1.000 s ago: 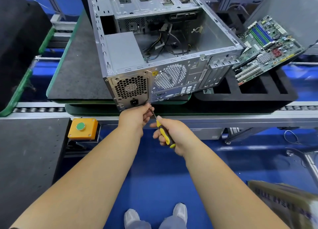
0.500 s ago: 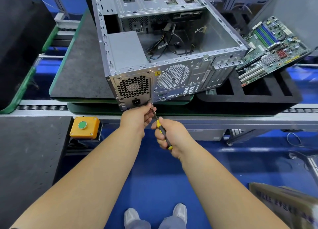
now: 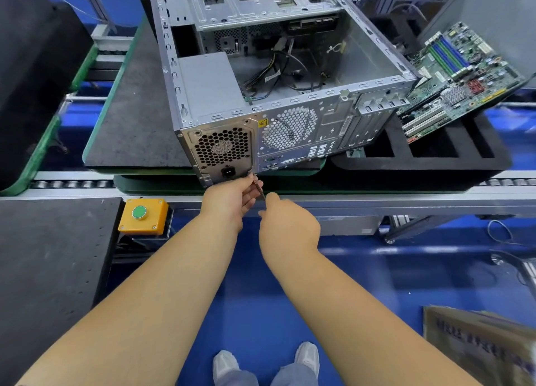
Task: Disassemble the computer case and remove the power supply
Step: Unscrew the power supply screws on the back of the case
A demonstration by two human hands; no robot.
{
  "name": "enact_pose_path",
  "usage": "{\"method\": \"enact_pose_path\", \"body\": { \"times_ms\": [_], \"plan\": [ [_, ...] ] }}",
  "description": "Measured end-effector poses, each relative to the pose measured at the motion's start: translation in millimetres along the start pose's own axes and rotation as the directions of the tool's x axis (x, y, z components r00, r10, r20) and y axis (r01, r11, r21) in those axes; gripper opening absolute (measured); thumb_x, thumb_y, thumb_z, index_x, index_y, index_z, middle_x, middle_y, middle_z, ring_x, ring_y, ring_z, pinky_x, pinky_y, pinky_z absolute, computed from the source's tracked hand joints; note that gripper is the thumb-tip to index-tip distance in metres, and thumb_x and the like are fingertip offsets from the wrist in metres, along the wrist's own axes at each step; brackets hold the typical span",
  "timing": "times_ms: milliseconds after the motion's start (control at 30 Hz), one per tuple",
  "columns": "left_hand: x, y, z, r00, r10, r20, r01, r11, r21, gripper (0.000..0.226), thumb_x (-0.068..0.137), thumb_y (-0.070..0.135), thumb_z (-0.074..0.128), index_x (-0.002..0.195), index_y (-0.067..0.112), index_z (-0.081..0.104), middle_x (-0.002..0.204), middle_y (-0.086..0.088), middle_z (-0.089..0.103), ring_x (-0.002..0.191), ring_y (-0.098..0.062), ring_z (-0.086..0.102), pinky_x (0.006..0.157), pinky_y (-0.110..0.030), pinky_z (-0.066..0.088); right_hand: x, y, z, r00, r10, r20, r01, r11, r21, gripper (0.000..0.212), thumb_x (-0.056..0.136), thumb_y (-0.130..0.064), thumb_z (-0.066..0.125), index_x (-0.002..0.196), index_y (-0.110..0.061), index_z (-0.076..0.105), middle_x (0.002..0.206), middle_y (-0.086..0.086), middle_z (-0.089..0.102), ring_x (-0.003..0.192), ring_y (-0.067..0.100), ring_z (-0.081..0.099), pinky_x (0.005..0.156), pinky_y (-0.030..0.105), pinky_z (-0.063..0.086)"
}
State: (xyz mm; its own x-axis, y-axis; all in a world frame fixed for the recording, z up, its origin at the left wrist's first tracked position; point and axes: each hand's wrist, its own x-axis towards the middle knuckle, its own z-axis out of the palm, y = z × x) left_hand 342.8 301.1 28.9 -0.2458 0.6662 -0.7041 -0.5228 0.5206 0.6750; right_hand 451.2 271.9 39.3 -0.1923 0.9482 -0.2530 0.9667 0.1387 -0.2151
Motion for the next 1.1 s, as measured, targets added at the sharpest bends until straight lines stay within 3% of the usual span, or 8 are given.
{"method": "enact_pose_path", "body": {
  "times_ms": [167,267,367,467,600,800,967,1100],
  "plan": [
    [0,0,1,1.0,0.027,-0.014,-0.027,0.999,0.023,0.015,0.096,0.021,0.058,0.082,0.017,0.064,0.059,0.01,0.07,0.054,0.004,0.065,0.053,-0.011,0.047,2,7,0,1.0,-0.003,0.007,0.002,0.985,0.17,0.026,0.099,-0.039,0.052,0.087,-0.021,0.038,0.079,-0.001,0.05,0.072,0.024,0.046,0.049,0.029,0.025],
    [1,1,2,0.999,0.027,-0.028,-0.026,0.999,0.047,0.018,0.096,0.02,0.058,0.08,0.016,0.064,0.058,0.009,0.069,0.054,0.002,0.064,0.057,-0.013,0.047,4,10,-3,0.986,0.003,0.166,-0.076,0.896,0.436,0.037,0.095,-0.051,0.051,0.078,-0.019,0.045,0.072,-0.001,0.053,0.067,0.021,0.048,0.055,0.031,0.034],
    [0,1,3,0.999,0.029,-0.038,-0.028,0.999,0.026,0.017,0.096,0.017,0.057,0.08,0.015,0.064,0.068,0.005,0.07,0.062,-0.001,0.064,0.055,-0.013,0.048,5,16,-9,0.88,0.015,0.475,-0.418,0.5,0.759,0.046,0.099,-0.055,0.04,0.087,-0.018,0.064,0.062,0.0,0.06,0.053,0.016,0.045,0.054,0.028,0.036],
    [-2,1,3,0.998,0.035,-0.055,-0.033,0.999,0.034,0.015,0.096,0.017,0.058,0.083,0.015,0.065,0.078,0.002,0.07,0.066,-0.001,0.064,0.06,-0.015,0.047,4,26,-8,0.786,-0.113,0.607,-0.599,0.1,0.794,0.05,0.105,-0.042,0.033,0.092,-0.009,0.069,0.058,0.002,0.058,0.048,0.012,0.045,0.049,0.024,0.035],
    [-4,0,2,0.997,0.049,-0.053,-0.048,0.999,0.024,0.015,0.096,0.018,0.058,0.083,0.015,0.066,0.067,0.005,0.071,0.066,-0.001,0.065,0.06,-0.014,0.048,5,25,-7,0.745,-0.157,0.648,-0.663,-0.07,0.746,0.041,0.106,-0.032,0.036,0.092,-0.008,0.066,0.057,-0.001,0.054,0.047,0.012,0.044,0.049,0.023,0.036],
    [-8,4,5,0.999,0.026,-0.043,-0.024,0.998,0.052,0.016,0.097,0.019,0.055,0.083,0.015,0.062,0.076,0.002,0.069,0.071,-0.005,0.064,0.064,-0.016,0.046,3,20,-5,0.774,-0.069,0.629,-0.632,-0.04,0.774,0.035,0.104,-0.034,0.045,0.091,-0.012,0.069,0.056,-0.001,0.057,0.048,0.01,0.046,0.05,0.022,0.038],
    [-10,6,8,1.0,0.002,-0.031,-0.001,0.999,0.054,0.02,0.099,0.019,0.051,0.082,0.016,0.06,0.052,0.009,0.066,0.069,-0.004,0.061,0.064,-0.016,0.044,2,15,-3,0.872,0.091,0.482,-0.486,0.284,0.826,0.023,0.101,-0.031,0.05,0.093,-0.016,0.065,0.06,0.0,0.058,0.042,0.009,0.05,0.045,0.021,0.038],
    [-10,4,7,0.999,0.026,-0.044,-0.024,0.999,0.047,0.016,0.098,0.018,0.053,0.086,0.015,0.062,0.07,0.004,0.069,0.069,-0.005,0.063,0.065,-0.017,0.045,-3,13,0,0.955,0.092,0.281,-0.281,0.58,0.765,0.014,0.096,-0.036,0.055,0.089,-0.025,0.057,0.07,0.0,0.065,0.047,0.011,0.064,0.049,0.025,0.046]
  ]
}}
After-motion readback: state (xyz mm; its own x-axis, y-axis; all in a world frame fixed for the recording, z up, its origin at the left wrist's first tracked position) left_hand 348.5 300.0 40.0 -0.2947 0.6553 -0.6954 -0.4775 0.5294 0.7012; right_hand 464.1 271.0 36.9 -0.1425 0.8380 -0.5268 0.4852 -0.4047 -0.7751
